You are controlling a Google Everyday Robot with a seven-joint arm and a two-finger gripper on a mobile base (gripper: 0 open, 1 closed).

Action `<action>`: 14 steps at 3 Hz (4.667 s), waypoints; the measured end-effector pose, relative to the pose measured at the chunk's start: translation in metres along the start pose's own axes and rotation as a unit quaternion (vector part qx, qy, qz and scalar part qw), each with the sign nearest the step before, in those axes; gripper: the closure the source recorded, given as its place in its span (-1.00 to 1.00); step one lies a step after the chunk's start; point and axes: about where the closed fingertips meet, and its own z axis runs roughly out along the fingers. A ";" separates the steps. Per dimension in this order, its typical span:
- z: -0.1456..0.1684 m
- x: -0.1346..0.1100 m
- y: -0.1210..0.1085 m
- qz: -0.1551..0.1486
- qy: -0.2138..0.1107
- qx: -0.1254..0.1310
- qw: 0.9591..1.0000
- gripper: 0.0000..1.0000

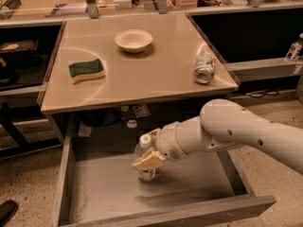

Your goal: Pick blue plastic bottle from top drawer and place on counter

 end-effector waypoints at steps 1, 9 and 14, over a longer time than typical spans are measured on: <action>0.000 0.000 0.000 0.000 0.000 0.000 1.000 0.31; -0.169 -0.197 -0.093 -0.037 -0.020 0.084 0.996 1.00; -0.125 -0.218 -0.203 -0.020 -0.002 0.034 0.999 1.00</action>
Offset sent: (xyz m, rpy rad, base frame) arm -0.0187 -0.0109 0.0387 -0.0161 -0.0419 -0.0444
